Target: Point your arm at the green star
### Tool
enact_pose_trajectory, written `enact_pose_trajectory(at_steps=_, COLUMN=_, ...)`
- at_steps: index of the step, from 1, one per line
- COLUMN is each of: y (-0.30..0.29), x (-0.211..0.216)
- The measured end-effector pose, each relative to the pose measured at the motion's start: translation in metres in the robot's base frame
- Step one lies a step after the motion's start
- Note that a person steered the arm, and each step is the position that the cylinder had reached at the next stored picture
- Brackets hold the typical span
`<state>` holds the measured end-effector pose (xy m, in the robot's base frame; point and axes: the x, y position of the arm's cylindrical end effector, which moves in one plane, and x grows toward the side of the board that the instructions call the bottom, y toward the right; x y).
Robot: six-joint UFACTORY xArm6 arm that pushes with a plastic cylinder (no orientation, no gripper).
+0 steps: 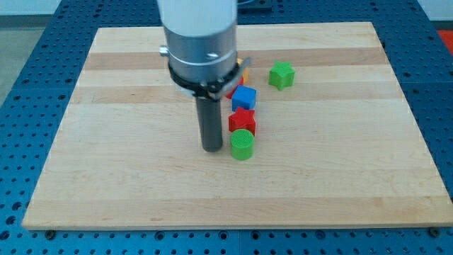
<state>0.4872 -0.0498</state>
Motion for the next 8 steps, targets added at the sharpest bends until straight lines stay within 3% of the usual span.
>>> enact_pose_trajectory(at_steps=1, y=-0.027, x=-0.057)
enact_pose_trajectory(at_steps=2, y=-0.03, x=-0.078)
enact_pose_trajectory(at_steps=4, y=-0.03, x=-0.071)
enact_pose_trajectory(at_steps=7, y=-0.028, x=0.06)
enact_pose_trajectory(at_steps=8, y=-0.028, x=0.062)
